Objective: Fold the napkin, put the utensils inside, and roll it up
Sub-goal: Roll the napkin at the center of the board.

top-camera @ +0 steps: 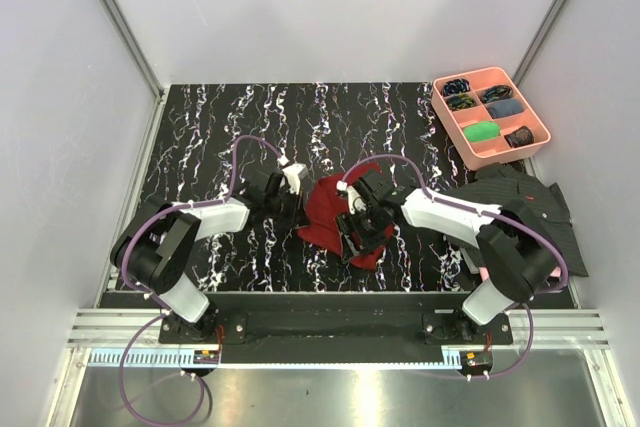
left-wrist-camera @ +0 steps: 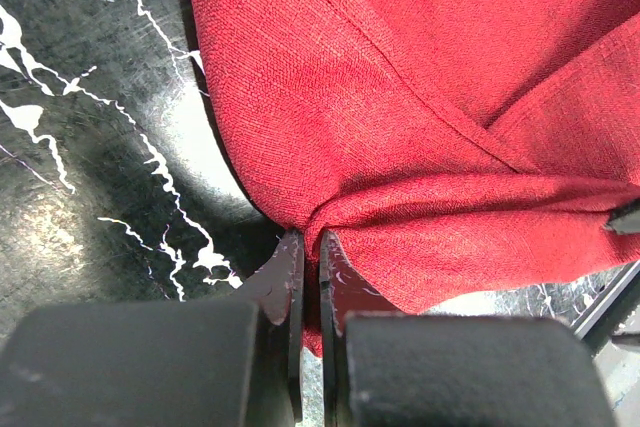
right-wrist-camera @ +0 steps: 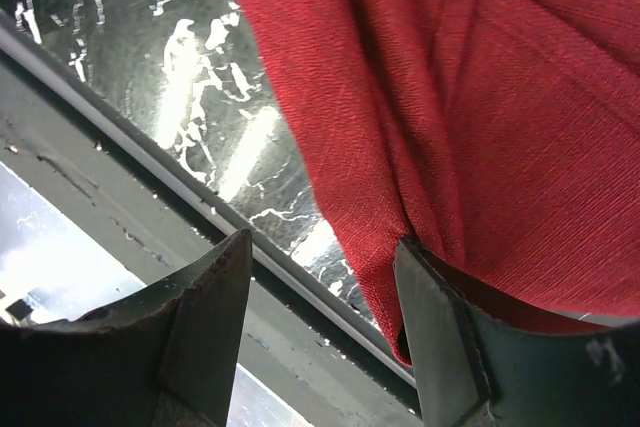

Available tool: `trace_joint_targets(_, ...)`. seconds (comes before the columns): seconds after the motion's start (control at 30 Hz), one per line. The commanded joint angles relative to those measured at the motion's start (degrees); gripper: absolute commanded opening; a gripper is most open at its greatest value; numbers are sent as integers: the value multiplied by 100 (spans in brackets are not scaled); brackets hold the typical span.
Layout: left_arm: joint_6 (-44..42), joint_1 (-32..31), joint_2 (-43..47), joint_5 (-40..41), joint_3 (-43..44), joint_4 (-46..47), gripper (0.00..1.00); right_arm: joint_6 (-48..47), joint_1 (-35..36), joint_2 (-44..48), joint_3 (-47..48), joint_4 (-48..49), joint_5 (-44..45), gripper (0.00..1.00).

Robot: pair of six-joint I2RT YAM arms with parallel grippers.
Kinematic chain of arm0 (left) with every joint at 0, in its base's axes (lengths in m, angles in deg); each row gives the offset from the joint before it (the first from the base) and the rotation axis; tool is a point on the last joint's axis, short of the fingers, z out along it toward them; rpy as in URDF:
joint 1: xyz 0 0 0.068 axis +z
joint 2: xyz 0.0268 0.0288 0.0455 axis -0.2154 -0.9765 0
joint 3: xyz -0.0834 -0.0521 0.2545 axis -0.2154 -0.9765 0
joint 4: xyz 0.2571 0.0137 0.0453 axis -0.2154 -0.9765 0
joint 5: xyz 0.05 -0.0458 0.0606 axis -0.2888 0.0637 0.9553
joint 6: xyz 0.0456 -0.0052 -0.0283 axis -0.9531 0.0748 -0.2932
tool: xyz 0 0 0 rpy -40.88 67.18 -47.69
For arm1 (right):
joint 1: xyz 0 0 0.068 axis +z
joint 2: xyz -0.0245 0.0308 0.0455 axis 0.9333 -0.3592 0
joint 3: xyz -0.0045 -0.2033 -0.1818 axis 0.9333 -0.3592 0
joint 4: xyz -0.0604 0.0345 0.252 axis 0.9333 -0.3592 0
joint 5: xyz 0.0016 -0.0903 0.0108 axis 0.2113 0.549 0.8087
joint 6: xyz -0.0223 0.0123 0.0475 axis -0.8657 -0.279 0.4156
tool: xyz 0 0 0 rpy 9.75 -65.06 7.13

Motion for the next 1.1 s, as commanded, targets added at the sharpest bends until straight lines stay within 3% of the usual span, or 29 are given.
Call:
trace_joint_targets(0.0, -181, -69, -28, 185, 71, -305, 0, -31, -248, -236, -150, 6, 297, 67)
trace_joint_targets(0.3, -234, -105, -28, 255, 97, -314, 0, 145, -697, -131, -221, -20, 358, 66)
trace_joint_targets(0.63, -59, -113, -115, 238, 264, -690, 0, -127, -697, 299, 605, -477, 32, 69)
trace_joint_targets(0.7, 3, -105, -229, 194, 413, -953, 0, -302, -575, 458, 850, -477, 225, 70)
trace_joint_targets(0.87, 91, -105, -467, 44, 782, -1455, 0, -874, 320, 283, 1115, -179, 1674, 72)
trace_joint_targets(1.07, 82, -105, -652, -61, 1028, -1895, 0, -1358, 1043, -51, 650, 1173, 2406, 74)
